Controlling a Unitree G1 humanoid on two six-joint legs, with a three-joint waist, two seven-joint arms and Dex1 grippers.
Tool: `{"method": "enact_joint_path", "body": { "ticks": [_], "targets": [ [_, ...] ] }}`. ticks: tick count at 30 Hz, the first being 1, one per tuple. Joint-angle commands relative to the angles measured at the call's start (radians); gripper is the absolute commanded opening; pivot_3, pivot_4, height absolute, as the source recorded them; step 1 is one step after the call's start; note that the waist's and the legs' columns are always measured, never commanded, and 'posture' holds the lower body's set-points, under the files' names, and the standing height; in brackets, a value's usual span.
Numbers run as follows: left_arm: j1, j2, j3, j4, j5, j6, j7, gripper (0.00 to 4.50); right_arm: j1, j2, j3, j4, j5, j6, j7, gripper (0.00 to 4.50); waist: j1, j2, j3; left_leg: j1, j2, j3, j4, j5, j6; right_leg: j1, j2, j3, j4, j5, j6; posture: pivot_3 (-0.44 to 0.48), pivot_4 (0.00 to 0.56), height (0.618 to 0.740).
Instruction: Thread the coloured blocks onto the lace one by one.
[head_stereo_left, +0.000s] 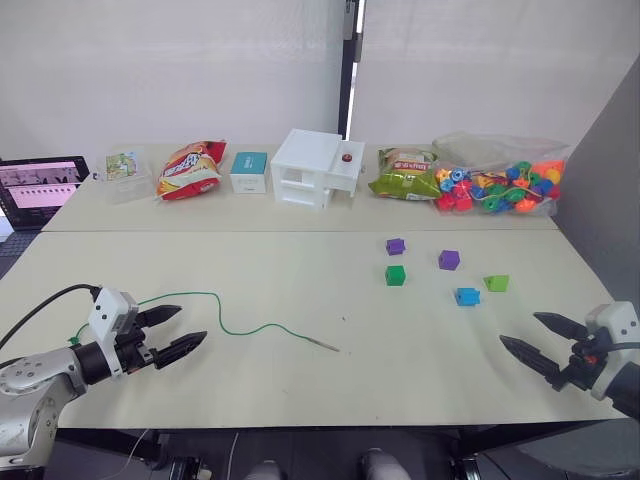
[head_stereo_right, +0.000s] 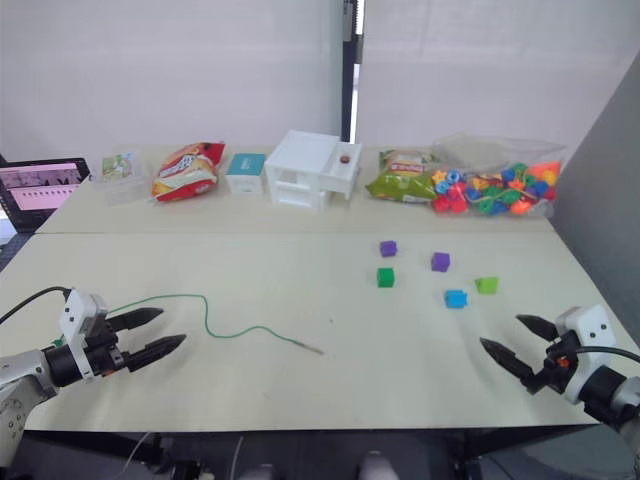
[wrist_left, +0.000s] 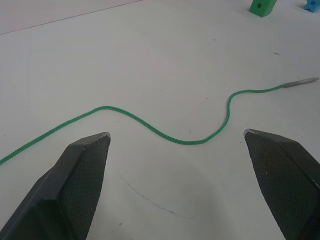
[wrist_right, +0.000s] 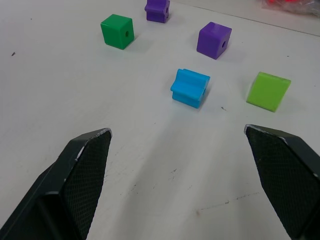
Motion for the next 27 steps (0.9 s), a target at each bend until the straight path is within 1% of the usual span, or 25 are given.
{"method": "enact_joint_path", "body": {
  "ticks": [1,6,10,13,17,21,24,27],
  "targets": [
    [-0.018,0.015,0.024,-0.004,0.0,-0.025,-0.005,4.5,-0.001,0.004,-0.012,-0.019,0.009,-0.019,-0.006,4.48,0.0,0.0,0.0,0.0,0.0,0.0,0.0,0.0,0.0,0.0,0.0,0.0,0.0,0.0,0.0,0.0,0.15,0.74],
    [-0.096,0.014,-0.033,0.022,-0.012,-0.017,-0.059,4.5,0.0,0.028,-0.013,-0.086,0.049,0.02,-0.025,4.48,0.004,0.0,0.0,0.0,-0.001,0.0,0.0,0.0,0.0,0.0,0.0,0.0,0.0,0.0,0.0,0.0,0.15,0.74],
    [-0.238,0.004,-0.19,0.044,0.019,-0.023,-0.172,4.5,-0.024,0.004,0.049,-0.187,0.1,0.088,-0.001,4.48,0.004,0.0,0.0,0.0,-0.001,0.0,0.001,0.0,0.0,0.0,0.0,0.0,0.0,0.0,0.0,0.0,0.15,0.74],
    [-0.351,-0.002,-0.312,0.096,0.061,-0.058,-0.28,4.5,-0.029,-0.023,0.092,-0.261,0.141,0.144,0.019,4.48,0.003,0.0,0.0,0.0,-0.001,0.0,0.001,0.0,0.0,0.0,0.0,0.0,0.001,0.0,0.0,0.0,0.15,0.74],
    [-0.517,-0.027,-0.461,0.23,0.138,-0.142,-0.435,4.5,-0.035,-0.054,0.132,-0.354,0.186,0.211,0.015,4.48,0.003,0.0,0.0,-0.001,-0.001,0.0,0.001,0.0,0.0,0.0,0.0,0.0,0.001,0.0,0.0,0.0,0.15,0.74],
    [-0.692,-0.114,-0.577,0.44,0.24,-0.293,-0.553,4.5,-0.054,-0.064,0.165,-0.445,0.212,0.264,-0.033,4.48,0.004,0.0,0.0,-0.002,-0.002,-0.001,0.003,0.0,0.0,0.0,0.0,0.0,0.001,0.0,0.0,0.0,0.15,0.74],
    [-0.78,-0.183,-0.645,0.576,0.287,-0.406,-0.577,4.5,-0.065,-0.051,0.174,-0.496,0.223,0.285,-0.082,4.48,0.006,-0.001,0.0,-0.004,-0.002,-0.001,0.004,0.0,0.0,0.0,0.0,-0.001,0.0,0.0,0.0,0.0,0.15,0.74],
    [-0.817,-0.209,-0.702,0.651,0.299,-0.484,-0.578,4.5,-0.055,-0.044,0.174,-0.528,0.228,0.295,-0.118,4.48,0.003,-0.001,0.0,-0.005,-0.002,-0.002,0.005,-0.001,0.002,-0.002,0.0,-0.001,0.001,0.0,0.0,0.0,0.15,0.74]
  ]
}}
